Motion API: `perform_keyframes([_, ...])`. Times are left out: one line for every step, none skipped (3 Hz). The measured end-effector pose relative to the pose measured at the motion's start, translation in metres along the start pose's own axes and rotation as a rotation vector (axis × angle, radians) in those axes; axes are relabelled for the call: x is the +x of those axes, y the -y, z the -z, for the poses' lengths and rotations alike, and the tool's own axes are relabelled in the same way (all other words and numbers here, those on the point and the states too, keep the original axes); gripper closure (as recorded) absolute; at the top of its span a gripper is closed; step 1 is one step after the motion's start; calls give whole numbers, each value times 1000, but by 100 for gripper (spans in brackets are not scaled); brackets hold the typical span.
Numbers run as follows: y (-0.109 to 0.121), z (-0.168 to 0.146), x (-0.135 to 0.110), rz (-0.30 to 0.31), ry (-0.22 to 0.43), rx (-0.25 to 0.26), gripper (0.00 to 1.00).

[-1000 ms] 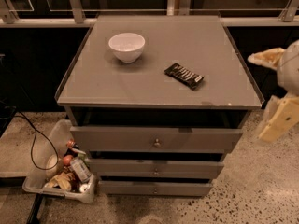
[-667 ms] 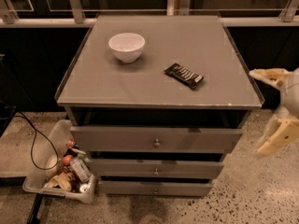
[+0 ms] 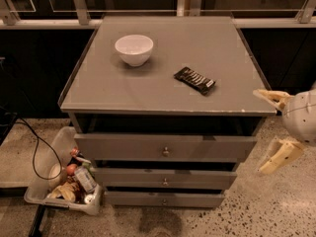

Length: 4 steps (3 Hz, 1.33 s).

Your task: Open top drawer

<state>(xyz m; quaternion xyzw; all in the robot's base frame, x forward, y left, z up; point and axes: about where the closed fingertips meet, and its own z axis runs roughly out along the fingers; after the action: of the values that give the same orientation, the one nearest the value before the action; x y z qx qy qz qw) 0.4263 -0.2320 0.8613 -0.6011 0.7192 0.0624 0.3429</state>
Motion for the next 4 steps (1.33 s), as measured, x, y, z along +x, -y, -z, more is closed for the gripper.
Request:
perform_keyframes([-13, -23, 5, -18, 13, -47, 0])
perform_keyframes([-33, -62, 20, -38, 13, -113, 0])
perform_keyframes([-49, -94, 34, -44, 29, -165, 0])
perform_keyframes([-43, -151, 52, -21, 48, -179, 0])
